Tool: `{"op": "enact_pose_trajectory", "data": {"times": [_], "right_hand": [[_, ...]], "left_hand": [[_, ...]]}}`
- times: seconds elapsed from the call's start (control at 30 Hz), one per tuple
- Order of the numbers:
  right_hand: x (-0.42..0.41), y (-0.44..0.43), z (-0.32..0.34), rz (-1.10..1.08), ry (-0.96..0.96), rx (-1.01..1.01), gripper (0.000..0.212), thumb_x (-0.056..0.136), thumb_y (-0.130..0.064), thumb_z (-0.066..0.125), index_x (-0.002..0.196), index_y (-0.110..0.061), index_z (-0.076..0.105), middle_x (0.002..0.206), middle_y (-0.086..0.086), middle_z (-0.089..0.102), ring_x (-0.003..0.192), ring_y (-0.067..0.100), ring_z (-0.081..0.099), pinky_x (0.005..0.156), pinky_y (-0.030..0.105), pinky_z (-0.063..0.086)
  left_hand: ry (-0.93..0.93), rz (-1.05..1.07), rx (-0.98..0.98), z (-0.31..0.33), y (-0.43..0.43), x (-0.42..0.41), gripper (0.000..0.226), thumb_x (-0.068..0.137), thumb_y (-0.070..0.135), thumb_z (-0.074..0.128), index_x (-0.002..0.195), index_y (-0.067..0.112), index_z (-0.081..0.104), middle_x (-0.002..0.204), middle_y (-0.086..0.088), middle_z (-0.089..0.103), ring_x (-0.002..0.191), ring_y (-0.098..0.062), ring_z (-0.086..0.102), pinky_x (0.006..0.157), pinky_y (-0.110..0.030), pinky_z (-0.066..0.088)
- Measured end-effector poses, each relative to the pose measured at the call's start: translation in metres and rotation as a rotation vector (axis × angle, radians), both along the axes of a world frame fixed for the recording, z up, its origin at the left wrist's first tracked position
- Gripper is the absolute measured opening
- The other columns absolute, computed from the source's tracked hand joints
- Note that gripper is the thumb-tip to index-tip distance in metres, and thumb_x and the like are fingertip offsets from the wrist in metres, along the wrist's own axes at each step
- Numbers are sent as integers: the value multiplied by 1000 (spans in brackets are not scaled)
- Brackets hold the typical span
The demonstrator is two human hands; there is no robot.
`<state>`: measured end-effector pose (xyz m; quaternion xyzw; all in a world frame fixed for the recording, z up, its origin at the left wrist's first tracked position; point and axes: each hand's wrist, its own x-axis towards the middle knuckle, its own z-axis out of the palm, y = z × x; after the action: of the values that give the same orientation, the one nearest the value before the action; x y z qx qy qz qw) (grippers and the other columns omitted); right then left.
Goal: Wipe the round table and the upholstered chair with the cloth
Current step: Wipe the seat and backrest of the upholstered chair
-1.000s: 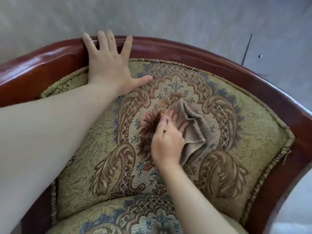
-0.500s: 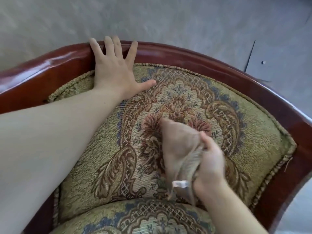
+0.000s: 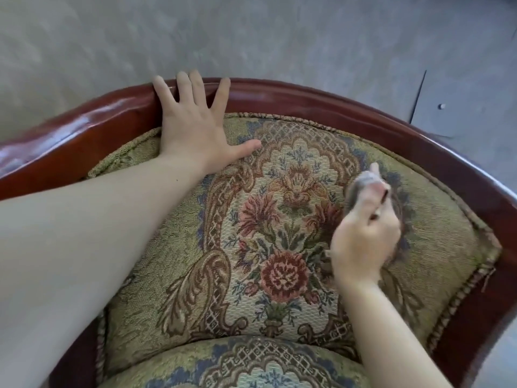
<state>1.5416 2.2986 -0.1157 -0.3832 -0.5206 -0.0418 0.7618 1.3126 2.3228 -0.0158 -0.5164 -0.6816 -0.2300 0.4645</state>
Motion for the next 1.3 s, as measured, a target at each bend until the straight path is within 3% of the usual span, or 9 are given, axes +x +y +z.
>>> {"op": "enact_pose_trajectory", "data": {"times": [0.17, 0.37, 0.5, 0.6, 0.77, 0.93, 1.13, 1.2, 1.3], "right_hand": [[-44, 29, -25, -71, -200, -251, 46, 107, -36, 29, 148, -21, 45, 157, -1, 39, 149, 11, 21, 123, 29, 5], [-62, 27, -49, 138, -209, -263, 45, 102, -45, 33, 137, -32, 57, 142, -18, 47, 141, 3, 33, 115, 44, 35], [-97, 6, -61, 497, -113, -397, 36, 102, -44, 40, 131, -37, 61, 142, -13, 56, 141, 2, 37, 117, 30, 32], [-97, -9, -58, 751, 90, -515, 33, 102, -40, 45, 93, -51, 75, 102, -29, 73, 104, -12, 63, 86, 9, 47], [-46, -36, -45, 1005, 569, -747, 49, 96, -50, 49, 85, -14, 80, 79, 8, 75, 65, 23, 68, 65, 34, 56], [20, -56, 9, 819, 752, -571, 50, 103, -47, 38, 102, -7, 69, 81, 9, 79, 66, 26, 76, 48, 38, 58], [20, -48, 43, 461, 498, -156, 57, 101, -59, 30, 135, -23, 58, 135, -2, 64, 119, 11, 62, 101, 40, 50], [5, -35, 40, 329, 411, -128, 53, 100, -59, 33, 127, -25, 63, 124, -6, 68, 86, -7, 59, 94, 23, 53], [-26, -4, 4, 181, 142, -282, 42, 104, -49, 33, 132, -32, 60, 122, -28, 59, 107, -22, 53, 82, -5, 37]], "left_hand": [[-7, -19, -7, 2, 0, 0, 123, 65, 97, -13, 161, 20, 4, 158, -28, 28, 143, -45, 27, 114, -66, 21], [-8, -7, 6, 1, 4, -1, 123, 66, 98, -9, 160, 20, 5, 157, -28, 29, 142, -45, 28, 113, -66, 21], [-1, -3, 14, -1, 5, -1, 123, 66, 97, -11, 160, 20, 7, 156, -28, 30, 142, -45, 29, 113, -66, 21], [4, -11, 10, 0, 3, 0, 123, 67, 97, -11, 160, 20, 8, 155, -29, 31, 140, -44, 30, 113, -65, 22], [10, -12, 18, 0, 0, -1, 121, 69, 96, -11, 160, 19, 10, 152, -29, 33, 136, -44, 32, 112, -64, 24], [-8, -18, 6, 1, -2, -1, 121, 68, 96, -12, 161, 20, 8, 153, -28, 31, 138, -43, 31, 112, -65, 23], [-22, -20, -18, 2, -4, -1, 121, 68, 96, -13, 160, 20, 4, 155, -27, 28, 140, -43, 29, 113, -65, 22], [-17, -23, -13, 2, -4, -1, 121, 68, 96, -13, 160, 19, 4, 155, -27, 29, 139, -43, 29, 113, -65, 23], [-17, -28, -14, 2, -5, -1, 121, 68, 96, -13, 160, 19, 3, 155, -28, 29, 140, -43, 29, 113, -64, 23]]}}
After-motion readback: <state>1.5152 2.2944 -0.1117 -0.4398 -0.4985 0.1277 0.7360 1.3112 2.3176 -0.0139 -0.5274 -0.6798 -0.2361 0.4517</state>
